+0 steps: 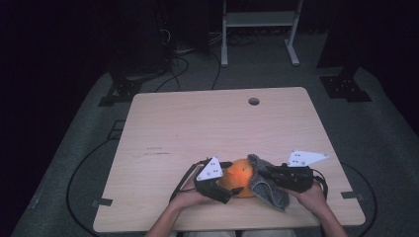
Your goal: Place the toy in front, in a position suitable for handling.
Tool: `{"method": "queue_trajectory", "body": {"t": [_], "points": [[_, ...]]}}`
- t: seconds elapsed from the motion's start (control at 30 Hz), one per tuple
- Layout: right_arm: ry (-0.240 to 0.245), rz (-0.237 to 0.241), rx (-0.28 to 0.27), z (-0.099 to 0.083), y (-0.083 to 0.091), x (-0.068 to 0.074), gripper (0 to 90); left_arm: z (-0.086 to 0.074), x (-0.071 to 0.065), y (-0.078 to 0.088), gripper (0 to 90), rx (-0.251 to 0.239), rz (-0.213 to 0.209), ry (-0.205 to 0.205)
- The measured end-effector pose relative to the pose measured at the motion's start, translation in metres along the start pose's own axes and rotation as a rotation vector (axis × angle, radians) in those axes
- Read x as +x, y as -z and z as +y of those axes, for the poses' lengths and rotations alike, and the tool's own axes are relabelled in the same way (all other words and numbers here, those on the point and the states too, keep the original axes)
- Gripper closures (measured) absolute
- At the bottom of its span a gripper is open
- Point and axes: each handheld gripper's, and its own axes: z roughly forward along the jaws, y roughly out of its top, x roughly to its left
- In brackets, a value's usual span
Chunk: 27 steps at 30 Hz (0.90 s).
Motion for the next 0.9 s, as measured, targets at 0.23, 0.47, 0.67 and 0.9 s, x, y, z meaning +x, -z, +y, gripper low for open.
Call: {"method": "queue_trajectory", "body": {"t": [0.23,0.47,0.67,0.9], "points": [[-0.033,-0.018,0.007,-0.008,0.002,-0.009,81.0,-0.006,-0.002,-0.005,15.9,0.028,0.006,-0.042],[-0.010,-0.037,-0.069,0.010,0.019,-0.002,81.0,0.012,-0.007,0.001,33.7,-0.002,0.076,-0.063],[0.112,-0.018,-0.028,0.026,0.002,0.028,81.0,0.018,-0.011,0.004,35.4,-0.005,0.068,-0.072],[0.026,-0.045,0.017,0.001,-0.005,0.006,81.1,0.015,-0.002,0.006,18.9,-0.013,0.046,0.005]]}}
